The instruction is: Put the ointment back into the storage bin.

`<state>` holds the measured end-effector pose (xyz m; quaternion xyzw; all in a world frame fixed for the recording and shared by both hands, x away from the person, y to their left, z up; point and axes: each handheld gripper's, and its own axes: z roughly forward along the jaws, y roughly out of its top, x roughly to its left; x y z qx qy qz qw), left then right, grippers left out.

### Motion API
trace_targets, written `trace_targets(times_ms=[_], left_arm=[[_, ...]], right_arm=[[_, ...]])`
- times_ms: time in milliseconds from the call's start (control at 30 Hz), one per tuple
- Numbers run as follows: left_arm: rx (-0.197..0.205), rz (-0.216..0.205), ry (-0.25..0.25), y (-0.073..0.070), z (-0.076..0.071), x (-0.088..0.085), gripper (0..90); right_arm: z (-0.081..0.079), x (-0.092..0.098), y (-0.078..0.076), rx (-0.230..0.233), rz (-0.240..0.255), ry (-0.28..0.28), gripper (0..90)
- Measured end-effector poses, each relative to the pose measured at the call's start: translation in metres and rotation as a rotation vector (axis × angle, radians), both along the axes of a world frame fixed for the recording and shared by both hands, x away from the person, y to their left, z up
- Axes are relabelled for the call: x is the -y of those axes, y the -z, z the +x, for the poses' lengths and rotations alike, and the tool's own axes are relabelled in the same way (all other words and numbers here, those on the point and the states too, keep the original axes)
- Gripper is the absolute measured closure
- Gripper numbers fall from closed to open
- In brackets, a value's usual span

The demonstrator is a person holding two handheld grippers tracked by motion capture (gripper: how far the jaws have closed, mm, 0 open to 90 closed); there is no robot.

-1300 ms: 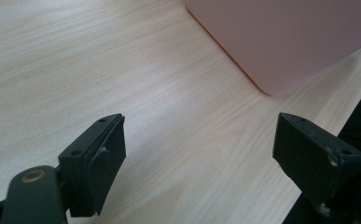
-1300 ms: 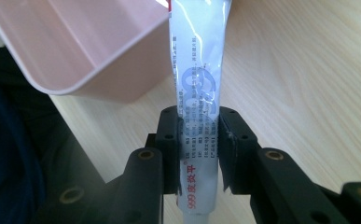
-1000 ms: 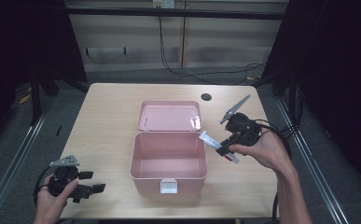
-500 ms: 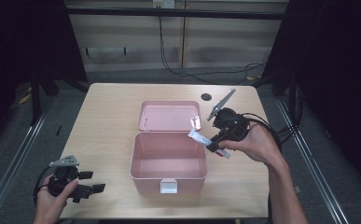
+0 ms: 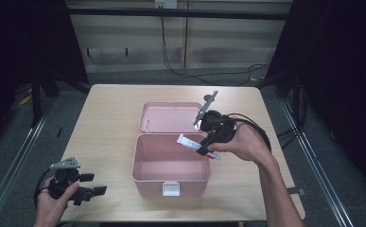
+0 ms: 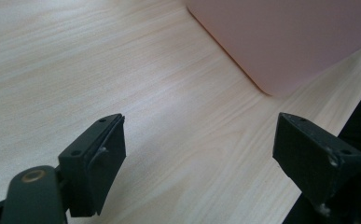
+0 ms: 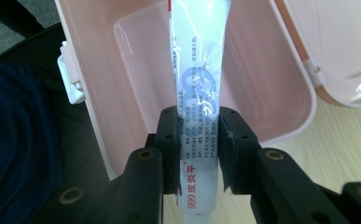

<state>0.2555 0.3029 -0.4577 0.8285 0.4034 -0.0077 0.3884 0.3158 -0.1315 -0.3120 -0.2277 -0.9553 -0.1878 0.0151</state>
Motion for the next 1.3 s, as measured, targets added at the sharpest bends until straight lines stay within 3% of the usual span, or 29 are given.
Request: trace_targets(times_ms=[500,800,1300], left_arm=[[0.003,-0.006,-0.005,-0.001,-0.001,0.0,17.0],[0.006,-0.003,-0.003,-0.001,-0.001,0.0,17.0],[0.006,-0.001,0.0,-0.001,-0.001,0.0,17.1]], right_arm=[[0.004,-0.028,0.008,0.002,0.001,-0.08,71.9],[0.006,-0.052,0.024,-0.025,-0.028,-0.15,71.9],[0.007,-0.071,0.043,-0.051,-0.031,-0.207,71.8]])
